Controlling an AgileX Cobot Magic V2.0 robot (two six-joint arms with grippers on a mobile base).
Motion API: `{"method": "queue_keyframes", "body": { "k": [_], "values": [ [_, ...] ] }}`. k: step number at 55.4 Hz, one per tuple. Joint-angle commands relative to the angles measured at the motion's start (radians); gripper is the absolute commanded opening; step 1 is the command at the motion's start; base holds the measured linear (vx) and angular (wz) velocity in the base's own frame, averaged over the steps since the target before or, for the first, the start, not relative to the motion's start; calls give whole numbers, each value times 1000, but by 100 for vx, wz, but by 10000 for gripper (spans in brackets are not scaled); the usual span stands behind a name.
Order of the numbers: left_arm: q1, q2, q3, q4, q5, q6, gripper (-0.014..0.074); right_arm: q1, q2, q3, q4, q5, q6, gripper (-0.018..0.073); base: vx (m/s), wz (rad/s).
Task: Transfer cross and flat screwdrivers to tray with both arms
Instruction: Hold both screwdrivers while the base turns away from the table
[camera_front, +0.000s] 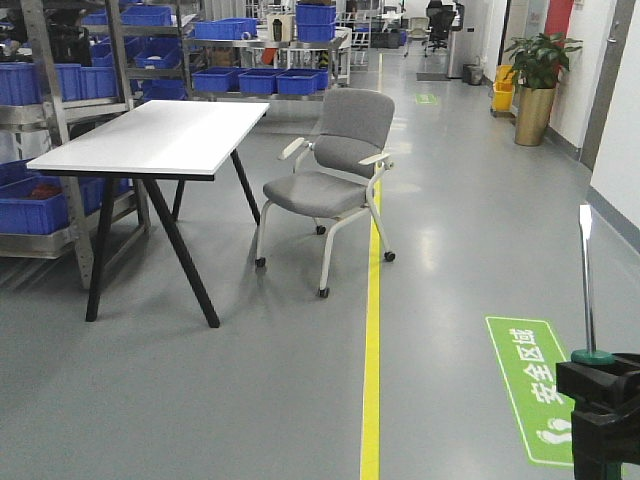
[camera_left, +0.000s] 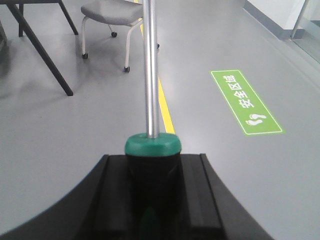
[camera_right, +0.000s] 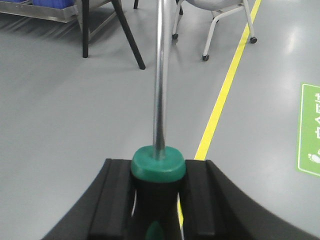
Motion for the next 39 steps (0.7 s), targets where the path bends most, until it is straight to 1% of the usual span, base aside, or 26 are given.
{"method": "queue_keyframes", "body": {
  "k": [1, 9, 18, 39],
  "values": [
    [-6, -5, -30, -14, -86, -1, -3, -1, -13, -32, -11, -86, -7, -8, 44, -5],
    [-6, -5, -30, -14, -86, -1, -3, -1, -13, -32, -11, -87, -7, -8, 46, 8],
    [-6, -5, -30, -14, -86, -1, -3, -1, -13, -32, -11, -87, -7, -8, 48, 28],
    [-6, -5, -30, -14, -86, -1, -3, -1, -13, -32, -11, -87, -7, -8, 51, 54]
  ]
}}
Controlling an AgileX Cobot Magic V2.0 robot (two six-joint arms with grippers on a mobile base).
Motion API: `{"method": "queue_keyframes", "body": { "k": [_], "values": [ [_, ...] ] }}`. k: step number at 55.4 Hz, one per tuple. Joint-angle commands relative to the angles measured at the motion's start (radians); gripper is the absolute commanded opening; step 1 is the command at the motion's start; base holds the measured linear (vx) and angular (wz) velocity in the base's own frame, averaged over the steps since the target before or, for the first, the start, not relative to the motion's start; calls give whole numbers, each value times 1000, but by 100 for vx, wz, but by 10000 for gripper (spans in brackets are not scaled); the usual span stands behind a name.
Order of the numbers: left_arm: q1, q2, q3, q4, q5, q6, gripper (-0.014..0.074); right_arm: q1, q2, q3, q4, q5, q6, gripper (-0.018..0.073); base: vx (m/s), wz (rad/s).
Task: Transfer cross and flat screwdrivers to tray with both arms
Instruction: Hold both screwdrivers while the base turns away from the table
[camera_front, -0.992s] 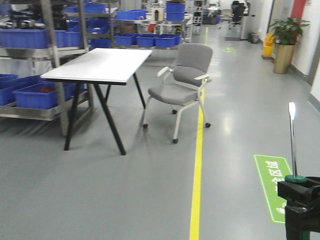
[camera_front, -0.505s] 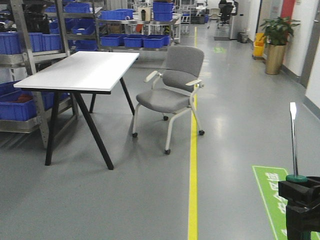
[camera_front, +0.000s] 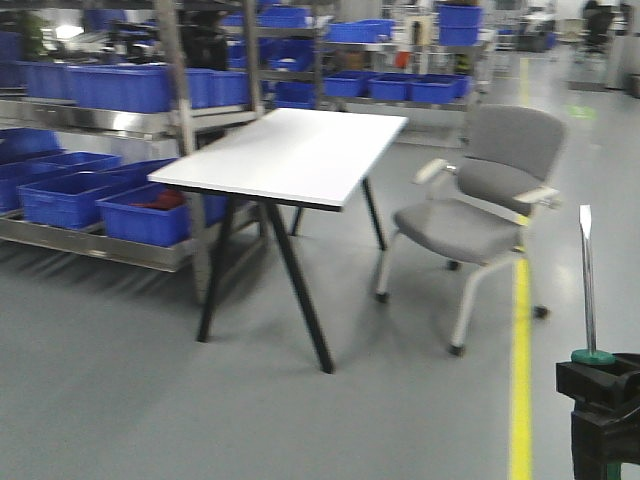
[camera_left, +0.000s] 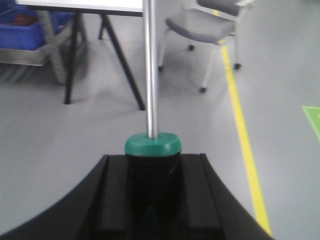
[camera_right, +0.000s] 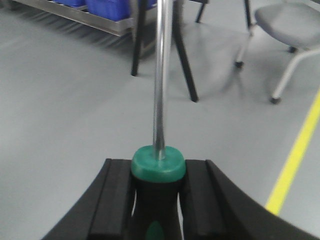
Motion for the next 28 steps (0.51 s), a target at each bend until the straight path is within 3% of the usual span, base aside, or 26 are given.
{"method": "queue_keyframes", "body": {
  "k": [1, 28],
  "values": [
    [-6, -5, -30, -14, -86, -2, -3, -1, -12, -32, -11, -87, -7, -8, 54, 62],
    [-6, -5, -30, -14, -86, -2, -3, -1, -12, -32, -11, -83, -7, -8, 55, 61]
  ]
}}
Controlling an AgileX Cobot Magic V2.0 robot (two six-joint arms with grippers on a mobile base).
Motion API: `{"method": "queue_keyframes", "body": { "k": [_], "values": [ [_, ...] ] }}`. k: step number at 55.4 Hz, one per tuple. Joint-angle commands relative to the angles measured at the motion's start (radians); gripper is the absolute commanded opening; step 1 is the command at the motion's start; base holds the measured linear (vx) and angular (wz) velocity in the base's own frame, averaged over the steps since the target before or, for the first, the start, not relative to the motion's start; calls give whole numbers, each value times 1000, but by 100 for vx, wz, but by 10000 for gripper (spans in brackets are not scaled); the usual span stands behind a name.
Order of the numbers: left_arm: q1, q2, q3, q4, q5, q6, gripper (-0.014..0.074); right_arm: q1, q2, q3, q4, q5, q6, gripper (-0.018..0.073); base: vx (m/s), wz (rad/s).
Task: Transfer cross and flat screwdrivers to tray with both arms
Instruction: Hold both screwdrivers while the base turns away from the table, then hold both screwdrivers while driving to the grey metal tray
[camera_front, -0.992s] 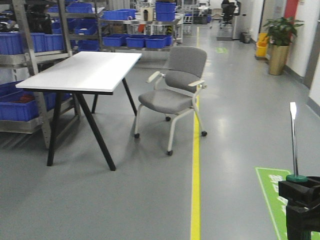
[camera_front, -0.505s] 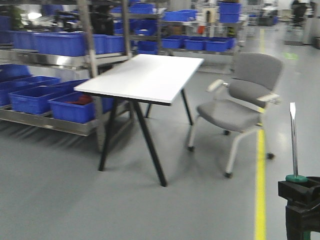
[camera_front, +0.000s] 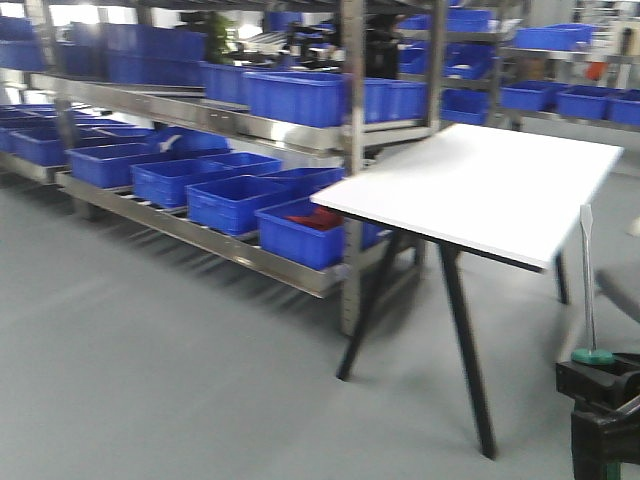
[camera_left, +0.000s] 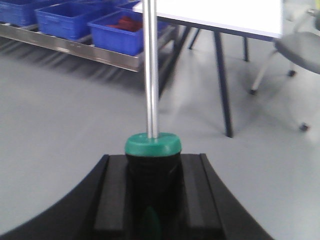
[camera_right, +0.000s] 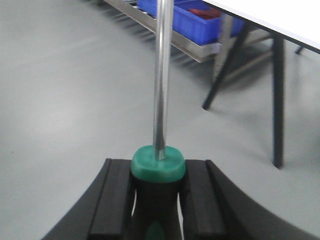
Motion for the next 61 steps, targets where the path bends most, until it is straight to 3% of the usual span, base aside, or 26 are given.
{"method": "queue_keyframes", "body": {
  "k": [1, 61],
  "values": [
    [-6, -5, -30, -14, -86, -2, -3, -1, -12, -32, -8, -83, -7, -8, 56, 57],
    [-6, -5, -30, -14, -86, -2, -3, -1, -12, -32, -8, -89, -7, -8, 58, 50]
  ]
}}
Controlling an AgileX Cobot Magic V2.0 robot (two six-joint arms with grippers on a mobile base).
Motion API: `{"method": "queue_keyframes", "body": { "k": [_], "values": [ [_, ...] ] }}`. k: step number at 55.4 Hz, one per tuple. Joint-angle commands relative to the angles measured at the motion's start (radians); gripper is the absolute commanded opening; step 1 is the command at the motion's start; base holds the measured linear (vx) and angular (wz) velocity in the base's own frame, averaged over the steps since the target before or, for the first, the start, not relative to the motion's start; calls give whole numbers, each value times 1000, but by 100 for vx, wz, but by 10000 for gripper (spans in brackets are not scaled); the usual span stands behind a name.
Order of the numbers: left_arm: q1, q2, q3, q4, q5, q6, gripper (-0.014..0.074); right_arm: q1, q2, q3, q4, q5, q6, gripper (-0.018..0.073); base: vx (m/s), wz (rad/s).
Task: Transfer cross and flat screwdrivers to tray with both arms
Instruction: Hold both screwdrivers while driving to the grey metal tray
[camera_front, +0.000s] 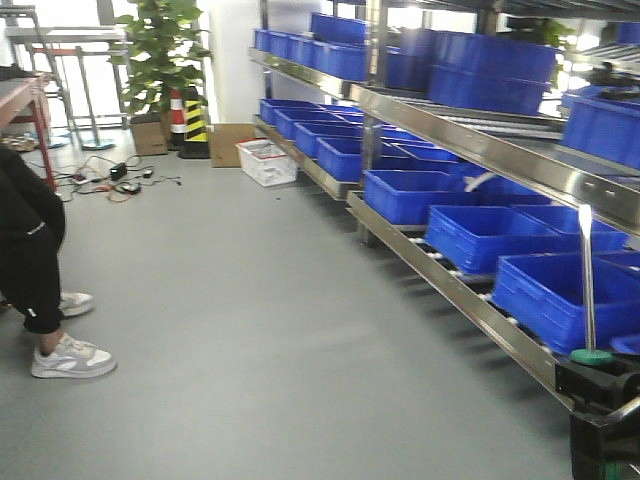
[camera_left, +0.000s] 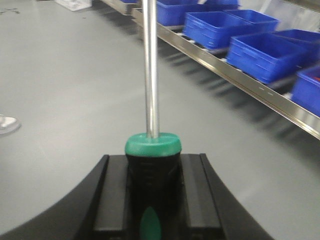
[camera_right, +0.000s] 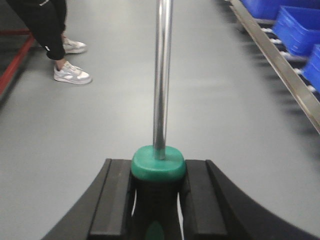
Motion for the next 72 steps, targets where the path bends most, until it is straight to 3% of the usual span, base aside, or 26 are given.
{"method": "queue_keyframes", "body": {
  "k": [1, 47, 72],
  "values": [
    [-6, -5, -30, -14, -87, -2, -3, -1, -12, -32, -8, -88, -7, -8, 61, 35],
    [-6, -5, -30, -14, -87, -2, -3, -1, -12, -32, -8, -83, -7, -8, 62, 15],
    [-6, -5, -30, -14, -87, -2, -3, -1, -12, -32, -8, -83, -7, -8, 60, -15]
  ]
}}
